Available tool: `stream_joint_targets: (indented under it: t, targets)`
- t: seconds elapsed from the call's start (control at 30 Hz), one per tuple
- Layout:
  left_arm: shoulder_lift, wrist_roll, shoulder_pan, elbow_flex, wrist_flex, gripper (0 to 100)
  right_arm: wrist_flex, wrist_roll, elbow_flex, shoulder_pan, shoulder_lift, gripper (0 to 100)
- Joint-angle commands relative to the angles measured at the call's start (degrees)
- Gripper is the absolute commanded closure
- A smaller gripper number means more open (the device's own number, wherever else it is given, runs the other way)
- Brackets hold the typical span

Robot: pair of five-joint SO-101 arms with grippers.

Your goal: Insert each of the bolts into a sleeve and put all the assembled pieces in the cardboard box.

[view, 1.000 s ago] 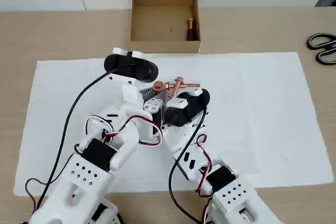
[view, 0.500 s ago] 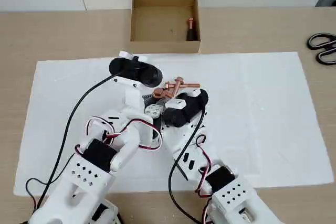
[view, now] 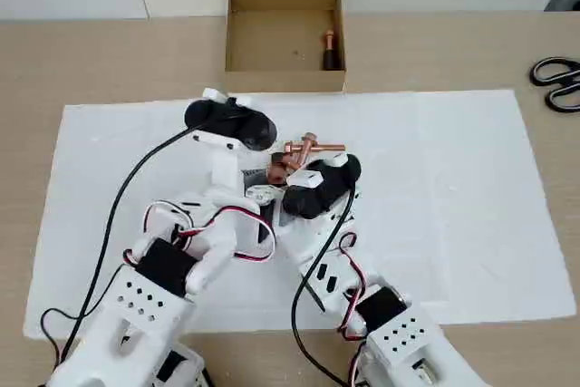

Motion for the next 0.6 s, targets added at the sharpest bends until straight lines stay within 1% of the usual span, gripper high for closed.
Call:
stream_joint_targets:
  t: [0.0, 0.23, 0.37, 0.47, 0.57]
  targets:
    - [-1.1, -0.5, -3.2, -2.4, 1.1, 78, -1.7, -0.3, -0.9, 0.0, -1.5, 99.5]
    - [-1.1, -0.5, -11.7, -3.9, 1.4, 78, -1.7, -0.3, -0.9, 0.0, -1.5, 99.5]
    - [-1.1, -0.6, -17.1, -6.2, 4.7, 78, -1.6, -0.3, -0.9, 1.3, -1.5, 99.5]
    - [-1.1, -0.7, -19.6, -7.1, 7.0, 78, -1.8, -0.4, -0.9, 2.9, -1.4, 99.5]
    - [-1.1, -0.7, -20.9, -7.1, 7.2, 78, -1.9, -0.4, -0.9, 3.1, -1.0, 99.5]
